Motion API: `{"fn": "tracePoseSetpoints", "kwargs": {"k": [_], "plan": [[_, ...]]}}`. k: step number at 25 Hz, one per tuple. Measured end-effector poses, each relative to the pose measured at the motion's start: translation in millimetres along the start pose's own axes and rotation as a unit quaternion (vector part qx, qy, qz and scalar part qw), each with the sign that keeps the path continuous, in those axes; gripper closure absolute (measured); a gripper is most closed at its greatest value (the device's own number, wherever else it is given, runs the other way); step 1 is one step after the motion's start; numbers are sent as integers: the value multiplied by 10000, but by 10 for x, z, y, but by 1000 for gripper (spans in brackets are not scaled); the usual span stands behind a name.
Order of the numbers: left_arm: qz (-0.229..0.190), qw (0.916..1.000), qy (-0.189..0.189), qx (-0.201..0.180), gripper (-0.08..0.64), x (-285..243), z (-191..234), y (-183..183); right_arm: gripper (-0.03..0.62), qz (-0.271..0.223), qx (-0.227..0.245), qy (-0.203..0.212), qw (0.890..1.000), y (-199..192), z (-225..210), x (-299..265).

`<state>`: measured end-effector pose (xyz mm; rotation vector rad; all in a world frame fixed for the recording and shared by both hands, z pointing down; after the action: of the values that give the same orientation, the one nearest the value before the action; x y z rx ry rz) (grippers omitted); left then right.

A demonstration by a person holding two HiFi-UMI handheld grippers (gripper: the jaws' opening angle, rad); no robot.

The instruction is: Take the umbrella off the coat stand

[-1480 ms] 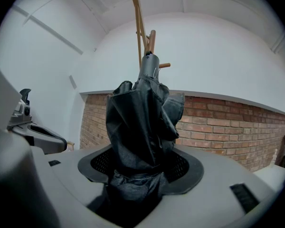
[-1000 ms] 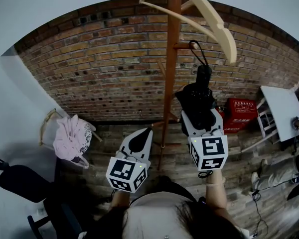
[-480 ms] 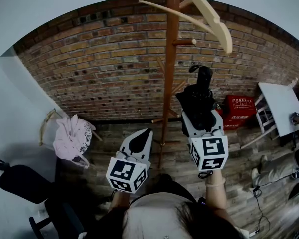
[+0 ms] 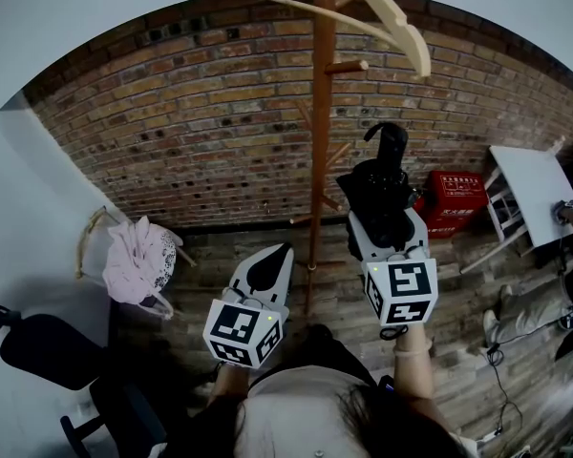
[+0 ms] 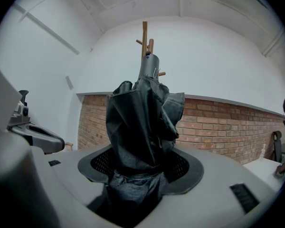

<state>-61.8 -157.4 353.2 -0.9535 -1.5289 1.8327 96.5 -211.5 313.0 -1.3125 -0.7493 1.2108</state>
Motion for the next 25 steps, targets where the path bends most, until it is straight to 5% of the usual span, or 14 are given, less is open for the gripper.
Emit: {"fn": "tracePoseSetpoints", "kwargs": {"k": [25], "plan": [[88, 9997, -204, -64, 551, 620, -245, -232, 293, -13, -76, -138, 9999, -178, 416, 641]]}}
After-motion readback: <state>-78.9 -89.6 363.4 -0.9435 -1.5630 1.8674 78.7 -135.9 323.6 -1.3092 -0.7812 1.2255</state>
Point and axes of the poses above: the fingertips, and each gripper's own axes: x backward along the fingers, z to its left, y out of its top, the point moved 2 cm from there along x, backward along the fingers, and after that the axes turned 6 degrees about z, right-handed, at the moved point
